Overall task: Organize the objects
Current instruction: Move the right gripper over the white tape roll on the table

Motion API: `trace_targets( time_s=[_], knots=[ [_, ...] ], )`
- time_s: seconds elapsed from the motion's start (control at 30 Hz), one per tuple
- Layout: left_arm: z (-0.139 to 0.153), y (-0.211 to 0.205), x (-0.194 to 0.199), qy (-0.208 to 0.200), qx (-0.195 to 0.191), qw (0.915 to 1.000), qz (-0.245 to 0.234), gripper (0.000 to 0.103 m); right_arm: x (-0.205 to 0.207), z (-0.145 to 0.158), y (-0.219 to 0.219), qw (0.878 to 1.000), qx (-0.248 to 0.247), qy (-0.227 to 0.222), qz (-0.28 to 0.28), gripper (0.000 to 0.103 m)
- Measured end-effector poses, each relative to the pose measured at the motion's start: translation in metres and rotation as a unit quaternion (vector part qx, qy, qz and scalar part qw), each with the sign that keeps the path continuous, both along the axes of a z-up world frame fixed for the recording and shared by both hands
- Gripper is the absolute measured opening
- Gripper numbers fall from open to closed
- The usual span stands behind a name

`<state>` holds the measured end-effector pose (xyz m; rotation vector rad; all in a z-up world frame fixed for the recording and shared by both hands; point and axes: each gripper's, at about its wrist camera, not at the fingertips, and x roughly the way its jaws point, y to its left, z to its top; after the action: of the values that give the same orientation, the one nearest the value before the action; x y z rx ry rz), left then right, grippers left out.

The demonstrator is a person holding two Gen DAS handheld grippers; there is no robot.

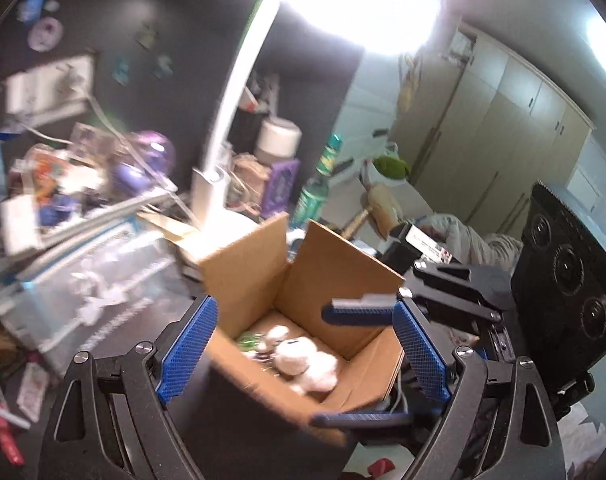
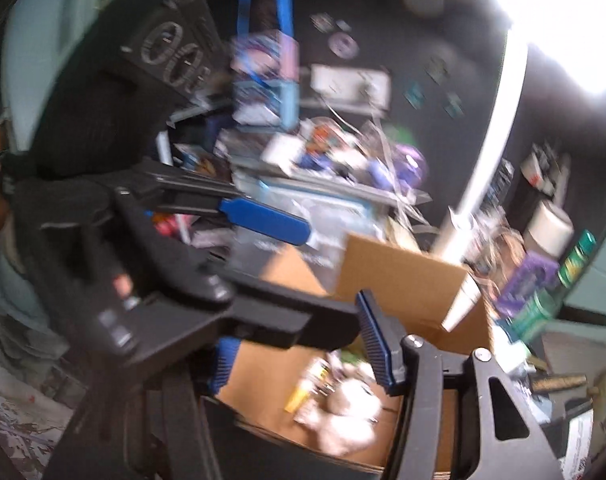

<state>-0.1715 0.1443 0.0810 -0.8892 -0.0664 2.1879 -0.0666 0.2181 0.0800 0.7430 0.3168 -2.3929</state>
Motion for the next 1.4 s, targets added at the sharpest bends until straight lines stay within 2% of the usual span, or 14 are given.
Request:
trace_targets(
  time_s=[0.2,0.33,0.47,0.6,0.87,0.97,1.27,1.33,1.37,1.4],
  knots=[
    [0.010,-0.078,0.032,0.037,0.010,0.9967,0.072,0.094,0.029,-0.002,-0.052,0.996,-0.018,0.015,0.090,0.052],
    [-0.003,-0.124,0.051,0.044,0.014,0.9916,0.121,0.095,0.038,-0.016,-0.091,0.990,-0.018,0.001,0.143,0.052],
    [-0.026,-0.156,0.065,0.039,0.018,0.9872,0.154,0.095,0.033,-0.043,-0.128,0.984,-0.019,-0.037,0.172,0.052],
    [-0.055,-0.174,0.075,0.036,0.015,0.9820,0.185,0.096,0.010,-0.083,-0.157,0.984,-0.003,-0.080,0.162,0.052],
    [-0.106,-0.205,0.071,-0.008,0.001,0.9680,0.251,0.096,-0.046,-0.169,-0.183,0.984,0.027,-0.150,0.096,0.054],
    [-0.117,-0.213,0.072,-0.018,0.002,0.9651,0.261,0.096,-0.061,-0.190,-0.188,0.984,0.041,-0.154,0.077,0.057],
    [-0.133,-0.226,0.076,-0.037,0.006,0.9600,0.278,0.096,-0.077,-0.206,-0.205,0.985,0.072,-0.139,0.078,0.057],
    [-0.135,-0.228,0.076,-0.040,0.008,0.9593,0.279,0.096,-0.079,-0.210,-0.209,0.984,0.081,-0.138,0.077,0.055],
    [-0.136,-0.228,0.077,-0.041,0.008,0.9590,0.280,0.096,-0.078,-0.210,-0.210,0.985,0.087,-0.126,0.074,0.046],
    [-0.137,-0.229,0.077,-0.043,0.008,0.9586,0.281,0.096,-0.078,-0.210,-0.210,0.986,0.084,-0.126,0.076,0.044]
  ],
)
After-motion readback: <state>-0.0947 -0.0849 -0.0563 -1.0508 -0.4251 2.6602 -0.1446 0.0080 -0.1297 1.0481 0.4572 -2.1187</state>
